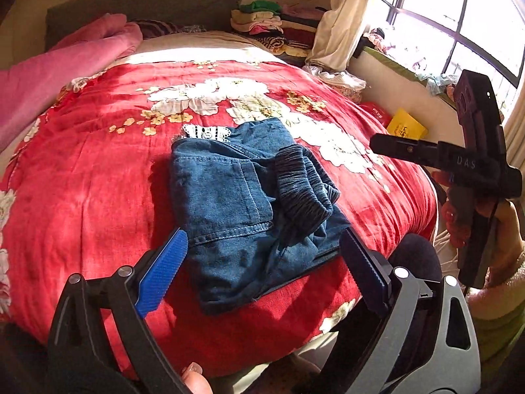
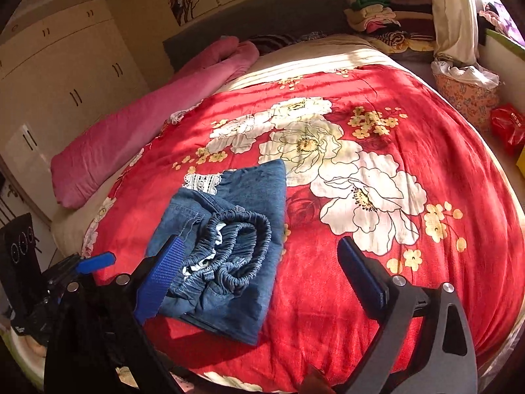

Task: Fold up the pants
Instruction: 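Grasp the folded bundle edge with the left gripper and tuck it under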

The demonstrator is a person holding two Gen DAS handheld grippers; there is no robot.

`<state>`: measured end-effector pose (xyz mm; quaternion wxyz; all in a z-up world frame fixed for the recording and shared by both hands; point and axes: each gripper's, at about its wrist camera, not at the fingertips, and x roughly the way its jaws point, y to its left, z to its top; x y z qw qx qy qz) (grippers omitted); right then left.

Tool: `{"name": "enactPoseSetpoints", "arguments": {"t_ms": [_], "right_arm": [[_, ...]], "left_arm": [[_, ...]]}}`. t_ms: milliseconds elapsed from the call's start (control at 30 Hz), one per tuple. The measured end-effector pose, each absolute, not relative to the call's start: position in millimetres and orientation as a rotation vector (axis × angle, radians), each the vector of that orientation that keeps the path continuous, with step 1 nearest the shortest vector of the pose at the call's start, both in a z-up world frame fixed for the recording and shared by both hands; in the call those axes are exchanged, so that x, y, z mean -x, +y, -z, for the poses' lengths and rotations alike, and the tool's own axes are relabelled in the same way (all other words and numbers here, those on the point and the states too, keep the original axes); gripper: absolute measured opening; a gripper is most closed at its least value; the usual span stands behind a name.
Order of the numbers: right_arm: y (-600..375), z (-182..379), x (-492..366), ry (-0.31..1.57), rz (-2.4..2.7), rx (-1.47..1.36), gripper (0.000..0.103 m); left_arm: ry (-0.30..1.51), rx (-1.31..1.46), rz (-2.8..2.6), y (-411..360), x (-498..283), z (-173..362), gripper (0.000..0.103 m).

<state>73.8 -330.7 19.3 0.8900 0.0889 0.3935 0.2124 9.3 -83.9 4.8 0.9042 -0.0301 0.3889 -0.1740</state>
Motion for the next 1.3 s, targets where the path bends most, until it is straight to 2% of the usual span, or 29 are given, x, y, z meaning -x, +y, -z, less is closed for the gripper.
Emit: {"name": "enactPoseSetpoints", "arguments": {"t_ms": [500, 933, 1300], "right_arm": [[-321.7, 9.6, -85.2, 0.884, -0.464, -0.216, 0.095], [-302.3, 38.8, -103.9, 0.952, -0.474, -0.214, 0.095], [-297.3, 61.6, -118.1, 0.969, -0.556, -0.328, 0.096]], "left_arm": [[0.828, 0.087, 0.245, -60.0, -38.6, 11.5, 0.090], [0.904, 0.126, 0.206, -52.5, -70.7, 46.4, 0.091], [0.927, 0.172, 0.220, -51.6, -81.7, 63.4, 0.093]]}}
